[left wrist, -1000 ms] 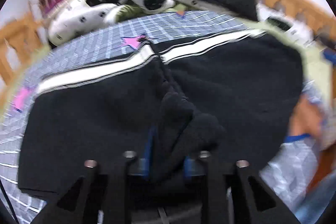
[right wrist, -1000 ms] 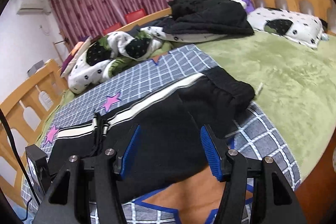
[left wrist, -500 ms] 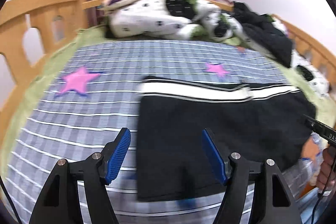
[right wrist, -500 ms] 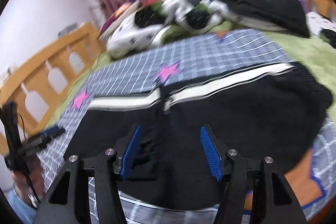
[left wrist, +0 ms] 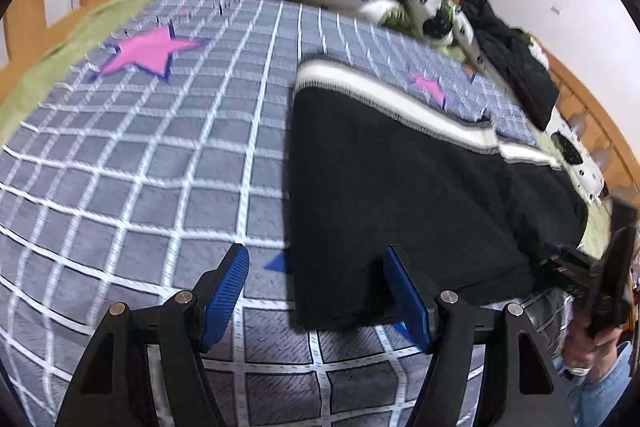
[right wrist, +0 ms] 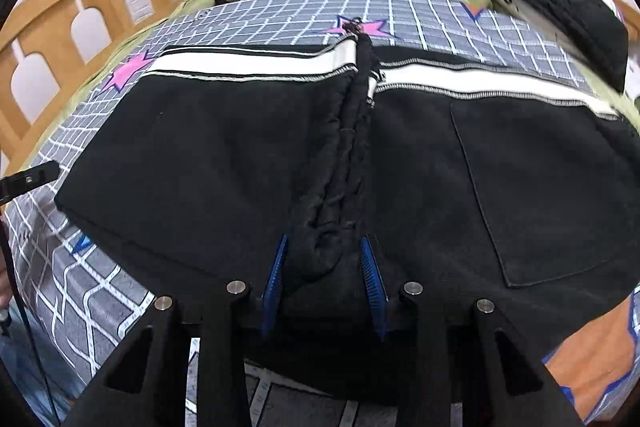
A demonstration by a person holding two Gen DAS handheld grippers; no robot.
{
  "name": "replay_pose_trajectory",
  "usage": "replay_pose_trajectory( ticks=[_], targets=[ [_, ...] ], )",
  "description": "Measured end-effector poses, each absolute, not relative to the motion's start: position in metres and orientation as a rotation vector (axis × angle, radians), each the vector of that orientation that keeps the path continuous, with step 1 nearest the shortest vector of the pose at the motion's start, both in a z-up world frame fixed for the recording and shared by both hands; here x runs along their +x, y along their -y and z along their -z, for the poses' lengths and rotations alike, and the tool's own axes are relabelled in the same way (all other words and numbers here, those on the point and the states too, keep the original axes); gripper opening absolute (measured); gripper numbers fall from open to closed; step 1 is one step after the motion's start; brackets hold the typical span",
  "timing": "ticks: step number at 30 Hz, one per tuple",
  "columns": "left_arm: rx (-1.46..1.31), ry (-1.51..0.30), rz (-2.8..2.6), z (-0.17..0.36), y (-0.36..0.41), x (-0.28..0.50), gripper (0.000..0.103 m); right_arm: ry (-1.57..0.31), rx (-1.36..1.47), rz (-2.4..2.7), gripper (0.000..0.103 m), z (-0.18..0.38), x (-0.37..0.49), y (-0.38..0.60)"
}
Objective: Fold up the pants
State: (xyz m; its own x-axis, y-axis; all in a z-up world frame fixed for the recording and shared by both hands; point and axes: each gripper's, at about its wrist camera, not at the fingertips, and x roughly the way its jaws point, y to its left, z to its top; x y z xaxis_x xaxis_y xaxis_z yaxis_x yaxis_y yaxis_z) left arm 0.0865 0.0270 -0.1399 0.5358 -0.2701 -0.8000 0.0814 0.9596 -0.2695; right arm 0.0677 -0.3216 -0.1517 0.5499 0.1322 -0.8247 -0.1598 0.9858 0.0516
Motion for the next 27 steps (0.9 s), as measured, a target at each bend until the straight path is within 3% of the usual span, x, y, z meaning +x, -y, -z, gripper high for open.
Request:
replay_pose_trajectory(
  ticks=[5,10,17,27],
  targets=[
    [-0.179,-1.016,0.196,0.148,-0.019,0.088,0.068,-0.938,0.080,-0.243,0.037,0.131,0.056,0.348],
    [-0.227,-0.964,0.168,0.123,-0.021,0.097,0.068,-0.779,0.119,-0.122,0.054,0.092,0.032,0.401],
    [-0.056,-0.890,0.166,0.088,0.001,0.127,0.068,-0.719,0.174,0.140,0.061,0.063,0.025,0.502],
    [-0.146,-0.989,0.149,0.130,0.002,0.186,0.068,-0.806,0.417,0.286,0.061,0.133,0.043,0.609]
  ],
)
